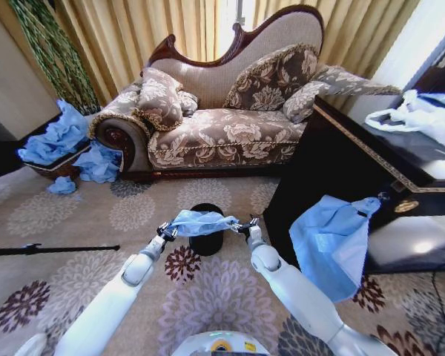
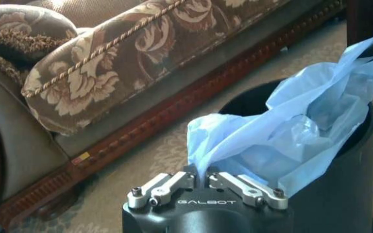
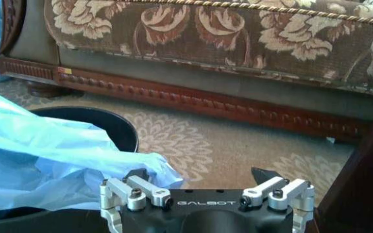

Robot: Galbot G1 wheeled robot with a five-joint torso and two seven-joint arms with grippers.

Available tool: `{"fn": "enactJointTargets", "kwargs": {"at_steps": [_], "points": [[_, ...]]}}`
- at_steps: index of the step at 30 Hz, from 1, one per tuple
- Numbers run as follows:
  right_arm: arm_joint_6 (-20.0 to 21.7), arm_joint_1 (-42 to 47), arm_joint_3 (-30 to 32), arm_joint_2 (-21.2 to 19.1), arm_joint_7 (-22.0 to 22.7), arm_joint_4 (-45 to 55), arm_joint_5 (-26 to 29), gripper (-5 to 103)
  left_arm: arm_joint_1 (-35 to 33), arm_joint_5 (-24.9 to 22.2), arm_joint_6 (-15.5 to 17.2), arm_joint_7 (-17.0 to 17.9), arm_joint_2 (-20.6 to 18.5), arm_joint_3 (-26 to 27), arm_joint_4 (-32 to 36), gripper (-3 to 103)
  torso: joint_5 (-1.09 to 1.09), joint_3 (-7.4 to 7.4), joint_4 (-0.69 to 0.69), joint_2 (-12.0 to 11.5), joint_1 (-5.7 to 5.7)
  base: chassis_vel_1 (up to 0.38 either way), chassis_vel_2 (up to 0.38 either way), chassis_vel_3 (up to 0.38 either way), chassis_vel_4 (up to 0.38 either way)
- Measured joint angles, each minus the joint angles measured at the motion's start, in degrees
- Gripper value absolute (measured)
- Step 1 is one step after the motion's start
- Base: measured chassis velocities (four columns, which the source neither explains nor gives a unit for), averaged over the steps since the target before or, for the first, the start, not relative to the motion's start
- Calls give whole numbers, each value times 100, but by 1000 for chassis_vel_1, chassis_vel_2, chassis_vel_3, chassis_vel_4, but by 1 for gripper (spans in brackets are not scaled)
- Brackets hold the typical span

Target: Place a garbage bag over the trash bin.

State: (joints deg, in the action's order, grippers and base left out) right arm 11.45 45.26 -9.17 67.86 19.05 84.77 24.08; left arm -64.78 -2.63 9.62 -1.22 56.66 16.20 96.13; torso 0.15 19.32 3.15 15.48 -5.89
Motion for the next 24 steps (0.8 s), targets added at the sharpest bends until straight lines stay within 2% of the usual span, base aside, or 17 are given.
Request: {"fn": "enactJointTargets", "kwargs": {"at_steps": [1,2,7,11,14,19,22,23,24], "points": [[-1,12,5,-5,0,12,-1,100,-12,-4,2,2,-6,6,15,9,0,0,0,0,0,0,0,0,0],[-4,42,20,-15,0,41,-4,100,-44,-28,21,11,-29,22,74,2,0,0,0,0,0,0,0,0,0],[-8,107,39,-24,0,113,-20,100,-100,-132,92,83,-80,44,237,0,0,0,0,0,0,0,0,0,0],[-8,174,37,-32,36,265,12,100,-138,-506,240,336,-115,47,556,0,0,0,0,0,0,0,0,0,0],[16,212,30,-50,40,370,239,100,-160,-797,353,550,-102,44,853,0,-1,0,1,0,0,0,0,0,0],[11,211,73,-7,-39,288,345,101,-219,-871,372,624,-49,69,960,0,0,0,0,0,0,0,0,0,0],[-5,209,99,20,-105,225,397,92,-249,-872,357,670,-10,84,971,0,0,0,0,0,0,0,0,0,0],[-14,209,99,22,-109,217,405,92,-252,-874,348,684,-2,87,972,0,0,0,0,0,0,0,0,0,0],[-30,209,94,23,-99,216,417,82,-251,-883,315,727,12,97,972,0,0,0,0,0,0,0,0,0,0]]}}
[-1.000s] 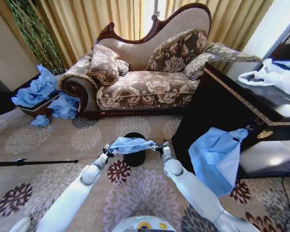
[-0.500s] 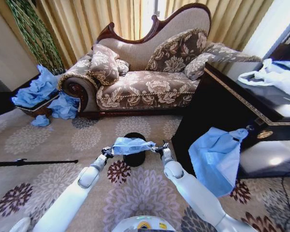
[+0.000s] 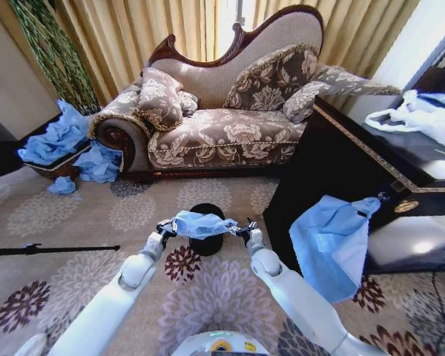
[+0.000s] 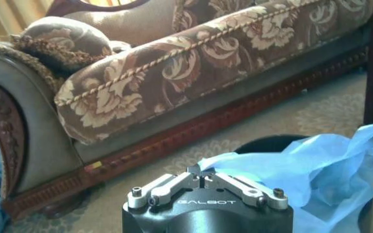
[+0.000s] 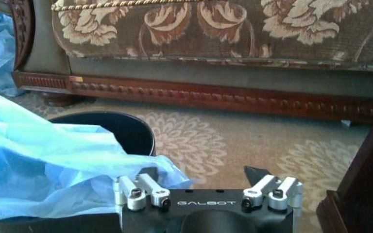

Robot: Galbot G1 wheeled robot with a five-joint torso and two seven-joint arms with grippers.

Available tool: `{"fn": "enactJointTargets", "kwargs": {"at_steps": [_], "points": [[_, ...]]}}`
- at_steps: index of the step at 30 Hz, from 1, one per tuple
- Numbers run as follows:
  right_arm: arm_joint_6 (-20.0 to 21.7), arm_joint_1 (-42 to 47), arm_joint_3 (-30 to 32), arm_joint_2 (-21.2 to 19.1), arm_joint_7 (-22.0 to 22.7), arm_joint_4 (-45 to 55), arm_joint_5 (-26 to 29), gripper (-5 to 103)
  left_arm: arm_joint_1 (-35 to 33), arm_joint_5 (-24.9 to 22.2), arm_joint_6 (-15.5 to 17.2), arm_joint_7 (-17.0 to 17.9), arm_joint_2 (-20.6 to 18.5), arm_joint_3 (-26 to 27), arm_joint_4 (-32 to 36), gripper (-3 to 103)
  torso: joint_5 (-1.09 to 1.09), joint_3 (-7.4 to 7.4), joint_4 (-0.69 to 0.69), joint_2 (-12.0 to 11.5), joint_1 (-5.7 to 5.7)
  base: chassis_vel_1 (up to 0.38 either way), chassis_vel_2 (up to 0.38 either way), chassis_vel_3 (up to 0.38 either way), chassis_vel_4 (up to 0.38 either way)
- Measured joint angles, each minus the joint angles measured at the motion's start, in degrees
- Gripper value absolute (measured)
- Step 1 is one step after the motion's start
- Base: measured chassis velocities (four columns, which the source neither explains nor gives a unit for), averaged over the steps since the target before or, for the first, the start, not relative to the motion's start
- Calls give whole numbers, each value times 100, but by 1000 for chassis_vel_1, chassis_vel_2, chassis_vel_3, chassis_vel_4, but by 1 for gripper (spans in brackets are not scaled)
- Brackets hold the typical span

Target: Place a garbage bag over the trash bin.

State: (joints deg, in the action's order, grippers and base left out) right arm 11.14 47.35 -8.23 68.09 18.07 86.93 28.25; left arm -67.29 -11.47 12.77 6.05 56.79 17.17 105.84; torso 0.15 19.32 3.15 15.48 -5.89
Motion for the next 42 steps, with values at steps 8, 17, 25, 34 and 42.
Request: {"fn": "enactJointTargets", "kwargs": {"at_steps": [8,17,25,34,42], "points": [[-10,-54,-103,-37,280,89,-18,54,127,-381,-57,607,45,26,41,0,0,0,0,0,0,0,0,0,0],[-15,-98,-169,-37,293,100,-33,22,62,-407,-93,729,220,30,71,0,0,0,0,0,0,0,0,0,0],[-48,-71,-149,-108,283,247,-15,1,14,-363,-158,752,390,-23,12,0,0,0,0,0,0,0,0,0,0],[84,207,-221,-269,378,574,121,0,-428,-258,120,1091,567,21,369,0,-1,0,0,0,0,0,0,0,0],[200,345,-300,-88,546,408,87,0,-822,-230,619,1328,572,142,698,0,-1,0,-1,0,1,0,0,0,0]]}}
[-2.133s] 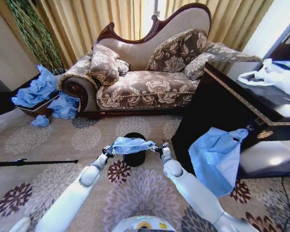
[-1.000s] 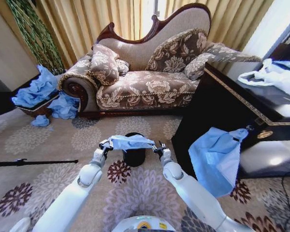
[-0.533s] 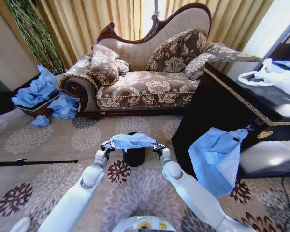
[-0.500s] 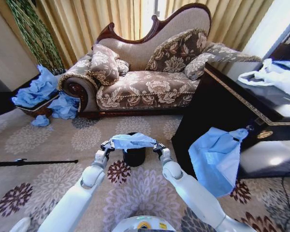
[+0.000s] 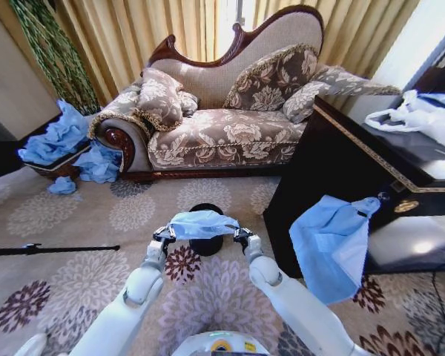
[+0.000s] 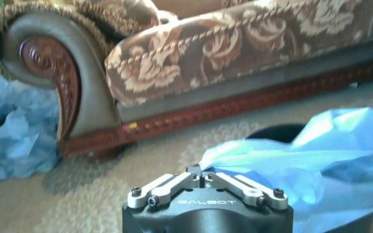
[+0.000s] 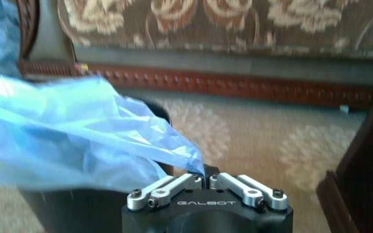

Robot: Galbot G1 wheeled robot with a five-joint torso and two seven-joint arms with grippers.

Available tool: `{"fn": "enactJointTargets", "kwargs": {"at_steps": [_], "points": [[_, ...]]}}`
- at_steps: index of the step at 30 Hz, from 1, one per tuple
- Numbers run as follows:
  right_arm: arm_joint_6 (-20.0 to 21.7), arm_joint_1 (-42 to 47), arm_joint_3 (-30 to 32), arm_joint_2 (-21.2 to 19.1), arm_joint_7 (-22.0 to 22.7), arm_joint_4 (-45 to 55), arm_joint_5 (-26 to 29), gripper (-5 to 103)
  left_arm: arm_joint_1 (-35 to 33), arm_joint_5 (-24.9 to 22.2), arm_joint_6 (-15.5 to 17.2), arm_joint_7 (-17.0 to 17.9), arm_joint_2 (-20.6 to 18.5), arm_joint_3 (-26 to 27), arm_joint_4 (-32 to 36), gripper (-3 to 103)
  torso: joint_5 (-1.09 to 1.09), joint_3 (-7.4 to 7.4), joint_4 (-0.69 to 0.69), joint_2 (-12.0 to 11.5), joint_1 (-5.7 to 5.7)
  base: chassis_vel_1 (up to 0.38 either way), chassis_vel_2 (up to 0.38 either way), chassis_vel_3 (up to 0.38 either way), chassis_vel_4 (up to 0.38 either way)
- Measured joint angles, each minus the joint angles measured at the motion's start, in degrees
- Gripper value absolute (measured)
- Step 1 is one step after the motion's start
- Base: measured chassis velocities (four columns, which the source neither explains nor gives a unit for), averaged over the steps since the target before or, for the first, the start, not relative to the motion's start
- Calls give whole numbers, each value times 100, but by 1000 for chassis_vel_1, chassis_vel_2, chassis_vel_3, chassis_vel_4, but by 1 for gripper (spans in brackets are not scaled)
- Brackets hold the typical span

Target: Place a garbage bag over the trash bin.

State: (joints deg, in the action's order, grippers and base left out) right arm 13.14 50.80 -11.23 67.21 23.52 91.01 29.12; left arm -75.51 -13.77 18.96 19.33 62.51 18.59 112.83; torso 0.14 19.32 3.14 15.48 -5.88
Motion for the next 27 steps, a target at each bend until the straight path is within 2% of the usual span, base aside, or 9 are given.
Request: {"fn": "enactJointTargets", "kwargs": {"at_steps": [3,4,7,10,12,19,27], "points": [[1,-11,-29,149,-66,-407,17,0,146,3,-139,-6,141,-101,-586,0,1,0,1,0,0,0,0,0,0],[1,-11,-29,149,-66,-407,17,0,146,3,-139,-6,141,-101,-586,0,1,0,1,0,0,0,0,0,0],[-12,-110,-33,311,-140,-739,72,0,472,-6,-352,-81,329,-274,-1310,0,1,1,1,0,0,0,0,0,0],[-38,-156,-36,349,-190,-846,73,0,588,-7,-433,-109,392,-328,-1530,0,1,1,1,0,0,0,0,0,0],[-144,-274,-14,429,-294,-1040,70,0,849,2,-600,-177,524,-444,-1928,0,1,1,1,0,0,0,0,0,0],[-368,-649,36,537,-658,-1505,40,0,1308,231,-966,-320,770,-553,-2511,0,1,1,2,0,-1,0,0,0,0],[-516,-948,33,684,-825,-1748,12,0,1466,351,-1122,-419,803,-555,-2646,0,1,1,1,0,-1,0,0,0,0]]}}
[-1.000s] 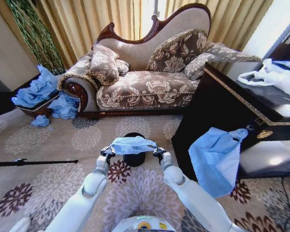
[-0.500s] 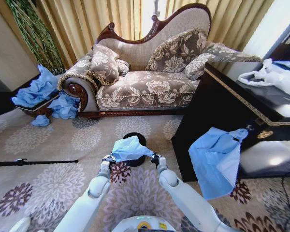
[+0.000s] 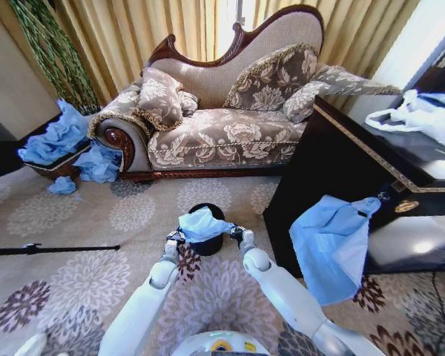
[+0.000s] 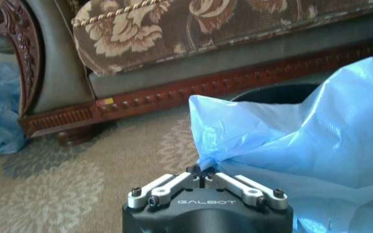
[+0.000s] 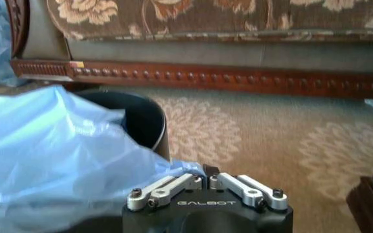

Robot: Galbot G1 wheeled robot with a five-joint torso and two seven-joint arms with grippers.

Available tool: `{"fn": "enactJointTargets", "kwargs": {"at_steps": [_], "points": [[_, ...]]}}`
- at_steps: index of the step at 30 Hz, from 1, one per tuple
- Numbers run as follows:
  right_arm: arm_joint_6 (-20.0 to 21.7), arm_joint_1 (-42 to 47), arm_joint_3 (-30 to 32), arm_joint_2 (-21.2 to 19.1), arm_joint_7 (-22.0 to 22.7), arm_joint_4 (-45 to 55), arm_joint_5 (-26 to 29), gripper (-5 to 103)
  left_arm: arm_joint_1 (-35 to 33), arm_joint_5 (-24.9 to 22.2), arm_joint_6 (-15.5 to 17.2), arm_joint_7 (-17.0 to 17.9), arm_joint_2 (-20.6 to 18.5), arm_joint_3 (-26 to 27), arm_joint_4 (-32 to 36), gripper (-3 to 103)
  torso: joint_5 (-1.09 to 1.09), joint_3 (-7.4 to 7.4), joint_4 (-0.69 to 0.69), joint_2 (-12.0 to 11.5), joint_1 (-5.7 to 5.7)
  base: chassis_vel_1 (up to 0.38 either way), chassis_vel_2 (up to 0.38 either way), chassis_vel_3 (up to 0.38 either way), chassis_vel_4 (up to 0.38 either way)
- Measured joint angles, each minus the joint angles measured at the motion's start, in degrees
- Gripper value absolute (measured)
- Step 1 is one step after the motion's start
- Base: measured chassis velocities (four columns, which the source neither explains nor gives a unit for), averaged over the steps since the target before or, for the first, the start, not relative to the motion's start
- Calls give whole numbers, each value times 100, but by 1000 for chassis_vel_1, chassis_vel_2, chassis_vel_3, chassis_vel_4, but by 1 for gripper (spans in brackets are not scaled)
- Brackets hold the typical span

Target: Place a garbage bag over the trash bin.

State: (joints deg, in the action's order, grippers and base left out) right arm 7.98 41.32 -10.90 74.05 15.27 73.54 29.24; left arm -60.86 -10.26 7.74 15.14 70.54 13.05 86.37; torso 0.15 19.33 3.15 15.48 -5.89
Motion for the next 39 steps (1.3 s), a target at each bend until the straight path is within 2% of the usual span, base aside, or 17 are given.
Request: {"fn": "enactJointTargets", "kwargs": {"at_steps": [10,21,27,39], "points": [[-32,-266,18,129,-64,-277,-7,0,29,-27,-65,-46,-60,80,-10,0,0,0,-1,0,0,0,0,0,0],[-85,-527,20,332,-249,-724,-40,0,695,-51,-152,-61,146,80,-777,0,1,0,0,0,0,0,0,0,0],[-91,-539,23,344,-265,-744,-51,0,784,-37,-154,-118,165,34,-873,0,0,0,0,0,0,0,0,0,0],[47,-915,23,288,-254,-1080,139,0,1245,-197,28,-117,228,69,-1232,0,0,0,1,0,0,0,0,0,0]]}}
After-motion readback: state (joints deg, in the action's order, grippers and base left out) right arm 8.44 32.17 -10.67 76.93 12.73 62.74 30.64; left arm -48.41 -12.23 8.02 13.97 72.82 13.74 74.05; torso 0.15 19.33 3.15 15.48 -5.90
